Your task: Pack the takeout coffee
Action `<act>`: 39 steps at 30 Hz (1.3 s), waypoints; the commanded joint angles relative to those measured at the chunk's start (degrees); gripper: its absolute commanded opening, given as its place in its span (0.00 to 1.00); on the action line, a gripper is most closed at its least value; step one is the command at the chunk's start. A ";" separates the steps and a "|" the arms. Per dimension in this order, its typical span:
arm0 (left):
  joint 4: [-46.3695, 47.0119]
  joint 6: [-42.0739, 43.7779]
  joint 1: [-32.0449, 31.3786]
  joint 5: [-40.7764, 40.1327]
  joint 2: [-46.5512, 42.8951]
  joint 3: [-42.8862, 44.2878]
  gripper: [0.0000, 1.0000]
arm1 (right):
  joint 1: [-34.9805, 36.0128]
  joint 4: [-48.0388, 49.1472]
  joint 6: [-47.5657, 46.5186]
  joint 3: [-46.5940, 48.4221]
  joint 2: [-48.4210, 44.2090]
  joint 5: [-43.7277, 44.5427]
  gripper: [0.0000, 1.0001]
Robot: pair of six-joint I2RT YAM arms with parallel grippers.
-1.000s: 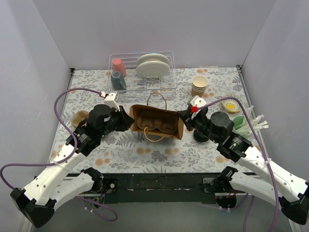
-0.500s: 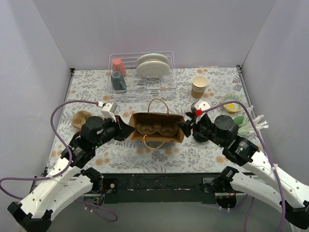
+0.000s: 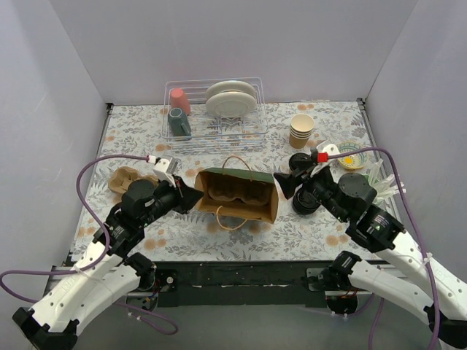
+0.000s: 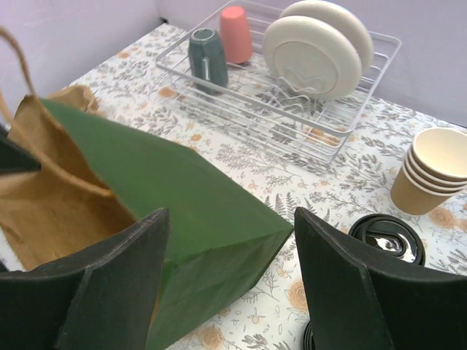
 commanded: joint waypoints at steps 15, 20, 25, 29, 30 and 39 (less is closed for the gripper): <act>0.73 3.65 0.09 1.41 -6.02 -2.90 0.00 | -13.47 -21.47 12.27 29.05 29.49 10.84 0.74; -0.24 2.16 0.09 2.38 -8.13 -3.17 0.00 | -26.40 -32.44 9.29 36.51 41.10 -1.14 0.81; -0.33 2.16 0.09 2.56 -8.39 -2.90 0.00 | -33.86 -33.45 5.26 36.28 49.37 -10.19 0.92; -0.15 1.54 0.09 1.42 -9.89 -3.96 0.00 | -36.16 -32.38 -0.02 37.67 54.56 -13.81 0.95; -0.24 1.37 0.09 1.59 -9.89 -4.13 0.00 | -36.16 -31.86 -1.16 38.02 55.96 -14.60 0.96; 0.64 0.49 0.09 3.79 -8.48 -5.01 0.00 | -36.25 -31.16 -8.90 38.91 58.35 -20.39 0.93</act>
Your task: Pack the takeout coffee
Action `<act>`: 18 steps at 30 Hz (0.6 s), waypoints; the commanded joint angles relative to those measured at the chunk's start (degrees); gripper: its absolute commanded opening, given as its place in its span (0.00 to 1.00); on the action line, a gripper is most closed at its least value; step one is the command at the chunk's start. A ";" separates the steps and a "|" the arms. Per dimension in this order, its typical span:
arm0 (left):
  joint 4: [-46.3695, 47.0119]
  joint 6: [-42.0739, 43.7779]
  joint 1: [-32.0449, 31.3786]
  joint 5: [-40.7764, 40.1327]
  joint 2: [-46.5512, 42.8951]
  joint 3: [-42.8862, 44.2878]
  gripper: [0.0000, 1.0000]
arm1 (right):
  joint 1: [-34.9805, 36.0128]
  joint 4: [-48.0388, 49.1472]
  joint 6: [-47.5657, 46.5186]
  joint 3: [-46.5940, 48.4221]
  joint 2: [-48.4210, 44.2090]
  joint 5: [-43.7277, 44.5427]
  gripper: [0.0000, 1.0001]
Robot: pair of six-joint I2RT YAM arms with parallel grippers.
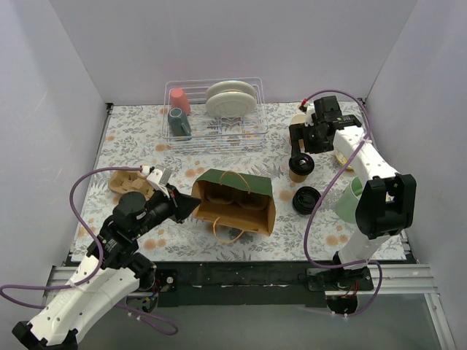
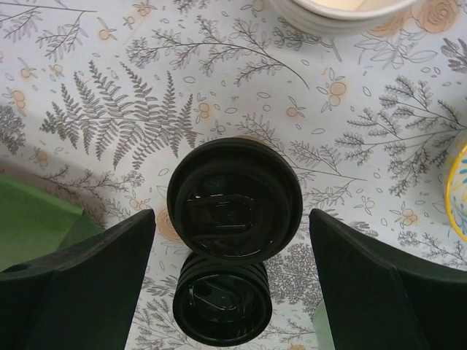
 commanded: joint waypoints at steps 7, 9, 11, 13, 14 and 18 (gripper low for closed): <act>0.71 -0.41 0.09 1.63 -0.40 -0.90 0.00 | 0.12 1.39 -6.56 -0.97 -0.55 -5.02 0.92; 0.71 -0.50 0.09 1.63 -0.57 -1.08 0.00 | 0.20 1.66 -7.17 -1.15 -0.20 -5.19 0.92; 0.71 -0.59 0.09 1.63 -0.58 -1.17 0.00 | 0.12 1.13 -7.61 -0.88 0.15 -5.89 0.91; 0.71 -0.67 0.09 1.63 -0.66 -1.17 0.00 | 0.29 1.04 -7.79 -1.32 0.15 -5.81 0.91; 0.71 -0.67 0.09 1.71 -0.75 -1.17 0.00 | 0.47 1.13 -7.79 -1.50 -0.11 -5.55 0.91; 0.71 -0.76 0.09 1.80 -0.93 -1.17 0.00 | 1.52 1.13 -8.23 -2.46 -0.38 -4.05 0.89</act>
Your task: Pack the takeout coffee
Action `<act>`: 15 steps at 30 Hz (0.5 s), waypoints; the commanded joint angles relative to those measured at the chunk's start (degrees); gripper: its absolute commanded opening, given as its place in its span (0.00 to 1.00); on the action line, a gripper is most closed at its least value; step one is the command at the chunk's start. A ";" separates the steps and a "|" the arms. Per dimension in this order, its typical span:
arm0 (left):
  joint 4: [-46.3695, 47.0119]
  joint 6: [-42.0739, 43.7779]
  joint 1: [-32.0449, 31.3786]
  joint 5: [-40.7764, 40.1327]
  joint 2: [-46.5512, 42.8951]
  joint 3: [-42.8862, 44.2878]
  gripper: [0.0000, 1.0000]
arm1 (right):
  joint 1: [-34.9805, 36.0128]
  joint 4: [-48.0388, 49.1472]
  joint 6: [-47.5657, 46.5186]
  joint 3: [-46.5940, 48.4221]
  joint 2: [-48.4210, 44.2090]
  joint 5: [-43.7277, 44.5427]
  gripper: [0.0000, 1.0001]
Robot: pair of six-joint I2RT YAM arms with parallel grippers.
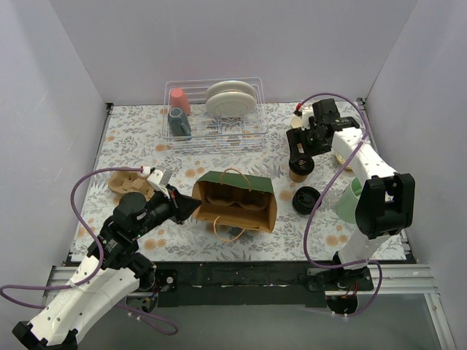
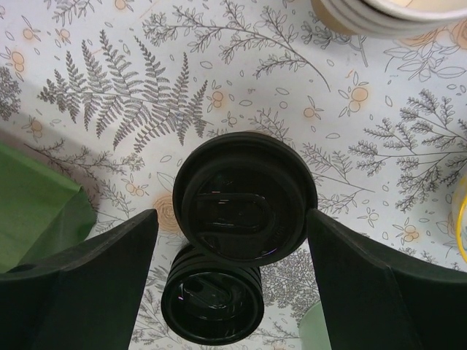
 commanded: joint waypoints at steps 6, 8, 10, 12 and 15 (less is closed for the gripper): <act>0.64 -0.19 0.09 0.86 -0.71 -0.45 0.00 | 1.48 0.80 -1.91 -1.97 0.21 2.08 0.87; 0.73 -0.19 0.09 0.69 -0.71 -0.27 0.00 | 1.57 0.98 -2.00 -2.23 0.39 2.43 0.85; 0.55 -0.28 0.09 0.60 -0.62 -0.27 0.00 | 1.57 1.07 -2.09 -2.41 0.65 2.61 0.83; 0.55 -0.28 0.09 0.51 -0.62 -0.18 0.00 | 2.01 1.07 -2.18 -2.76 0.83 3.39 0.80; 0.46 -0.28 0.09 0.34 -0.80 -0.18 0.00 | 2.27 1.07 -2.18 -3.11 0.57 4.36 0.78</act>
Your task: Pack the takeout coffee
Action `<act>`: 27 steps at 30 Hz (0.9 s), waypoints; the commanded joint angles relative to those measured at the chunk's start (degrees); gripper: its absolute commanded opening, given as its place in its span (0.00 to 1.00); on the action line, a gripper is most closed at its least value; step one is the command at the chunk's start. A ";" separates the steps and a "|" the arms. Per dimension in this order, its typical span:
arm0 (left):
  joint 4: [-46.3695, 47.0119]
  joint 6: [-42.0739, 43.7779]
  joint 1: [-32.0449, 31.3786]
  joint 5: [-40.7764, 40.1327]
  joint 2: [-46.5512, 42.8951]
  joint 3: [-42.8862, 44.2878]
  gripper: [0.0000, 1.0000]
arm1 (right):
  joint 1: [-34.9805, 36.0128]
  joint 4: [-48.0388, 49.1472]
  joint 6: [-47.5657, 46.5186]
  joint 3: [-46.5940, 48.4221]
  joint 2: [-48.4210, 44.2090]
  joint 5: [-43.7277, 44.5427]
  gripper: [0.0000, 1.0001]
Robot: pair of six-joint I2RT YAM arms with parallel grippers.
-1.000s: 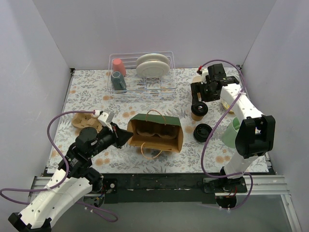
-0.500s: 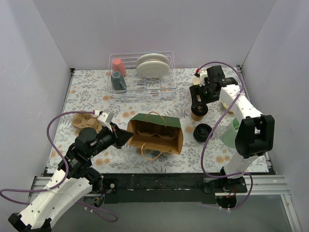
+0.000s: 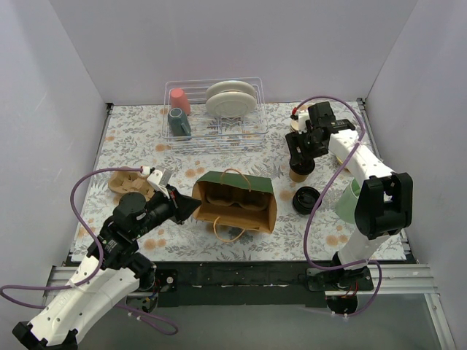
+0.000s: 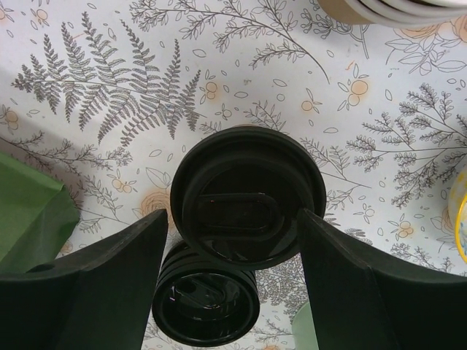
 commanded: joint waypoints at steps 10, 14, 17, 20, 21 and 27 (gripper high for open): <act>0.31 -0.06 0.09 0.05 -0.73 -0.01 0.00 | 1.47 -0.14 0.47 2.94 -1.12 2.51 0.84; 0.22 -0.15 0.09 -0.21 -0.73 0.08 0.00 | 1.56 0.21 0.56 2.07 -1.30 3.39 0.87; 0.14 -0.15 0.09 -0.30 -0.82 0.08 0.00 | 1.73 0.56 0.56 1.63 -1.30 4.44 0.87; 0.22 -0.15 0.09 -0.39 -0.64 0.08 0.00 | 1.73 0.83 0.12 2.06 -0.95 6.10 0.87; 0.14 -0.15 0.09 -0.30 -0.82 0.17 0.00 | 1.65 0.57 0.04 2.33 -0.69 6.12 0.87; 0.05 -0.24 0.09 -0.57 -0.91 0.26 0.00 | 1.73 0.65 0.21 2.07 -0.51 5.15 0.87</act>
